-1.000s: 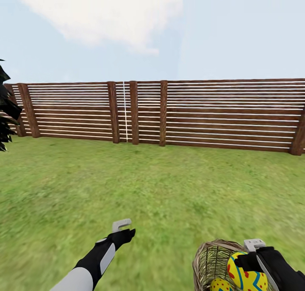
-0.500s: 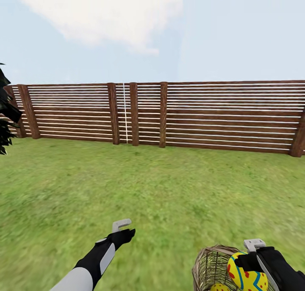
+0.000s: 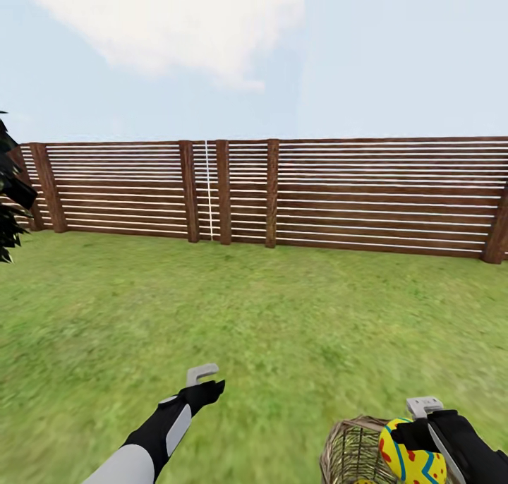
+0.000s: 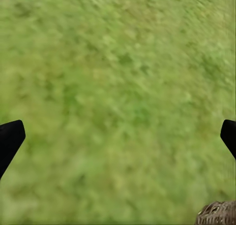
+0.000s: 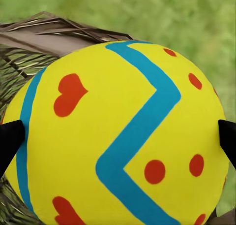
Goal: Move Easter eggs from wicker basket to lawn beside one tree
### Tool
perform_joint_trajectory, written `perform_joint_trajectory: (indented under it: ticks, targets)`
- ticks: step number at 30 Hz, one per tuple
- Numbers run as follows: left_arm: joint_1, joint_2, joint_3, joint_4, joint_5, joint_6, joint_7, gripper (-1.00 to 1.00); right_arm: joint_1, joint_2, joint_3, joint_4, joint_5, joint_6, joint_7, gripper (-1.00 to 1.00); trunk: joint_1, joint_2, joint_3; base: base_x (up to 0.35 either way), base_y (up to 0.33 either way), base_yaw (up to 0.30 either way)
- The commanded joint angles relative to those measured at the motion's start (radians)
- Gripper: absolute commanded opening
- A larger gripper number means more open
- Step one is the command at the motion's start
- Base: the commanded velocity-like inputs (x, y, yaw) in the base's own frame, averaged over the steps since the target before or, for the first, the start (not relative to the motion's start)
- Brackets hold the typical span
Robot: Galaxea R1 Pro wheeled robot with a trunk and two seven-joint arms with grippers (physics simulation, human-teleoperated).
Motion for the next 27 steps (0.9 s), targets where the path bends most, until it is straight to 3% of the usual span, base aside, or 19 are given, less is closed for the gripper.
perform_joint_trajectory:
  ticks: [1,20,27]
  targets:
    - [0.0,-0.001,0.006,-0.002,0.008,0.008,-0.005,1.0,0.0,0.0,-0.003,-0.001,0.009,0.004,0.007,-1.0,-0.004,0.007,0.002,0.0,0.0,0.0]
    - [0.0,-0.002,0.006,-0.002,0.008,0.008,-0.005,1.0,0.0,0.0,-0.003,-0.002,0.009,0.004,0.007,-1.0,-0.077,0.14,0.062,0.0,0.0,0.0]
    - [0.0,0.001,0.007,-0.002,0.01,0.007,-0.013,1.0,0.0,0.0,-0.003,-0.003,0.009,0.004,0.008,-1.0,-0.077,0.14,0.068,0.0,0.0,-0.22]
